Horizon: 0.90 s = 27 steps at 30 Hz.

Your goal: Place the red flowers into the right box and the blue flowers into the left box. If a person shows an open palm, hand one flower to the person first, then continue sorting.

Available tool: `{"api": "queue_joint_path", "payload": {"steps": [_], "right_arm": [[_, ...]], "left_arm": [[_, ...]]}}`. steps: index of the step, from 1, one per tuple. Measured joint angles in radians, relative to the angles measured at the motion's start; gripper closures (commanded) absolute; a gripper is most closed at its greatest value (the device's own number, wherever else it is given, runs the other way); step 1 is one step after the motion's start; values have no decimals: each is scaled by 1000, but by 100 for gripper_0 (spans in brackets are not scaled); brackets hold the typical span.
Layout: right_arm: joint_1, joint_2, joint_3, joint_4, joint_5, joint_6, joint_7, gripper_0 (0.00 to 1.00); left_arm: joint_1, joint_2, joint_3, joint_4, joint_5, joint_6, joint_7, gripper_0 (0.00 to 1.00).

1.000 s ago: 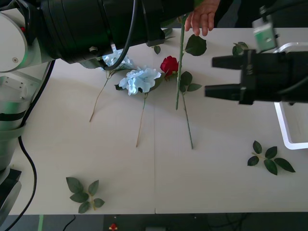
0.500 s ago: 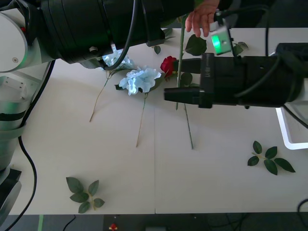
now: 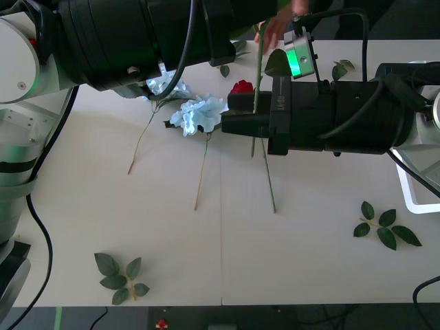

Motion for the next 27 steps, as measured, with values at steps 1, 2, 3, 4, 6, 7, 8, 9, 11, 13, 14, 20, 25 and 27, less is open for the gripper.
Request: {"api": "queue_joint_path", "payload": {"steps": [1, 2, 3, 4, 6, 7, 8, 9, 11, 13, 14, 20, 25, 27], "right_arm": [[0, 0, 0, 0, 0, 0, 0, 100], [0, 0, 0, 0, 0, 0, 0, 100], [0, 0, 0, 0, 0, 0, 0, 100], [0, 0, 0, 0, 0, 0, 0, 100], [0, 1, 0, 0, 0, 0, 0, 100], [0, 2, 0, 0, 0, 0, 0, 100], [0, 4, 0, 1, 0, -1, 0, 100], [0, 7, 0, 2, 0, -1, 0, 100], [0, 11, 0, 5, 0, -1, 0, 100], [0, 15, 0, 6, 0, -1, 0, 100], [0, 16, 0, 7, 0, -1, 0, 100], [0, 16, 0, 8, 0, -1, 0, 100], [0, 16, 0, 8, 0, -1, 0, 100], [0, 16, 0, 8, 0, -1, 0, 100]], "left_arm": [[0, 0, 0, 0, 0, 0, 0, 100], [0, 0, 0, 0, 0, 0, 0, 100], [0, 0, 0, 0, 0, 0, 0, 100], [0, 0, 0, 0, 0, 0, 0, 100], [0, 0, 0, 0, 0, 0, 0, 100], [0, 0, 0, 0, 0, 0, 0, 100], [0, 0, 0, 0, 0, 0, 0, 100], [0, 0, 0, 0, 1, 0, 0, 100], [0, 0, 0, 0, 1, 0, 0, 100], [0, 0, 0, 0, 1, 0, 0, 100], [0, 0, 0, 0, 2, 0, 0, 100], [0, 0, 0, 0, 2, 0, 0, 0], [0, 0, 0, 0, 2, 0, 0, 0], [0, 0, 0, 0, 2, 0, 0, 0]]}}
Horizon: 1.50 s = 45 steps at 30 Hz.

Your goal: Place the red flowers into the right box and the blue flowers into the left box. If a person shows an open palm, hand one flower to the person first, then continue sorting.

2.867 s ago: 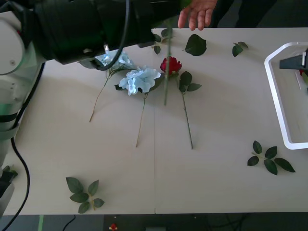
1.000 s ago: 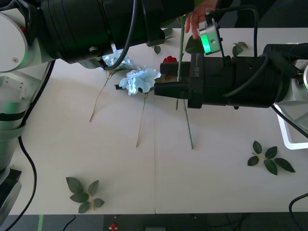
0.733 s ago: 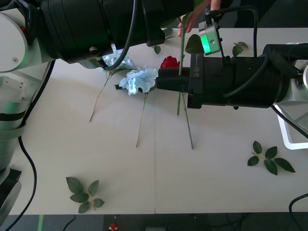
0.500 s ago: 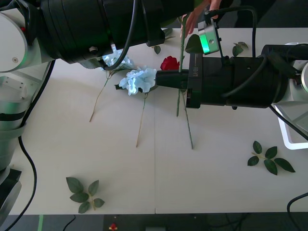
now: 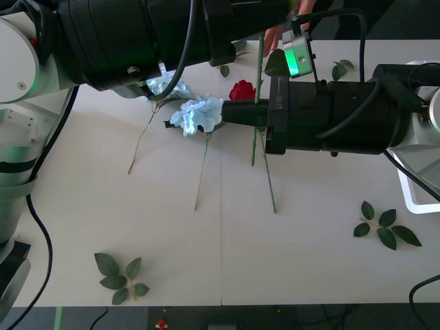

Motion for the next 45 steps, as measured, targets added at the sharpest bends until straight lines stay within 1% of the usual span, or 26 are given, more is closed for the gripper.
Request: {"api": "queue_joint_path", "payload": {"steps": [7, 13, 17, 22, 27, 32, 36, 45], "right_arm": [[0, 0, 0, 0, -14, -11, 0, 100], [0, -8, -4, 1, -59, -82, 0, 100], [6, -44, -41, 1, -60, -129, 0, 100], [34, -122, -109, 1, -58, -283, 6, 100], [47, -201, -123, 14, 15, -484, 23, 100], [45, -224, -123, 97, 32, -571, 24, 100], [32, -224, -123, 179, 97, -616, 24, 100], [-65, -222, -123, 366, 243, -627, 27, 100]], "left_arm": [[0, 0, 0, 0, 0, 0, 0, 0], [0, 0, 0, 0, 0, 0, 0, 0], [0, 0, 0, 0, 0, 0, 0, 0], [0, 0, 0, 0, 0, 0, 0, 0], [0, 0, 0, 0, 0, 0, 0, 0], [0, 0, 0, 0, 0, 0, 0, 0], [0, 0, 0, 0, 0, 0, 0, 0], [0, -1, 0, 0, 0, 0, 0, 0]]}}
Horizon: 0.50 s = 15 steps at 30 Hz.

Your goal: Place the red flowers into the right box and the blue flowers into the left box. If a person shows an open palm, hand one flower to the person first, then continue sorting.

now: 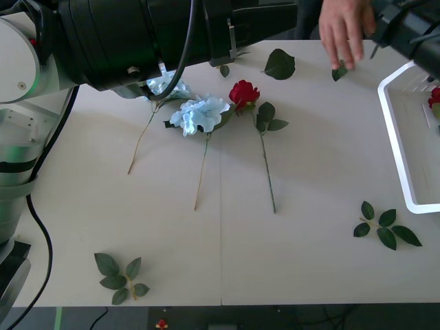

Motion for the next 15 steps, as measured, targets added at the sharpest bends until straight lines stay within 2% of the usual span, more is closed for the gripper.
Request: {"api": "queue_joint_path", "payload": {"steps": [8, 15], "right_arm": [[-84, 26, 18, 99, 23, -34, 0, 100], [-101, 29, 42, 108, 20, -61, 0, 100]], "left_arm": [[0, 0, 0, 0, 0, 0, 0, 0], [0, 0, 0, 0, 0, 0, 0, 0]]}}
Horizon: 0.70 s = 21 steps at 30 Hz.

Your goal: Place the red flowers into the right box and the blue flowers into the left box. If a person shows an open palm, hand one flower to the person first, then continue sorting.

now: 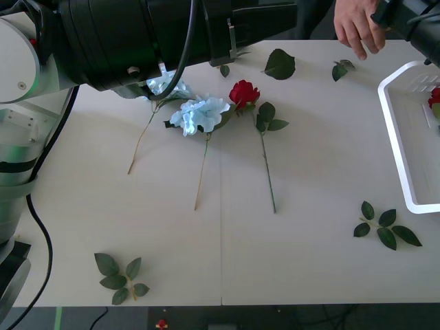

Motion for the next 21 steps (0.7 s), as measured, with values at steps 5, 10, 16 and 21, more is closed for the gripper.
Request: {"api": "queue_joint_path", "payload": {"steps": [5, 10, 16, 21], "right_arm": [[0, 0, 2, 0, -14, 0, 0, 0], [0, 0, 11, 0, -57, -1, 0, 0], [0, 0, 23, 0, -72, -1, 0, 0], [0, 0, 33, 0, -120, 36, 0, 0]], "left_arm": [[0, 0, 0, 0, 0, 0, 0, 0], [0, 0, 0, 0, 0, 0, 0, 0], [0, 0, 0, 0, 0, 0, 0, 0], [0, 0, 0, 0, 0, 0, 0, 0]]}}
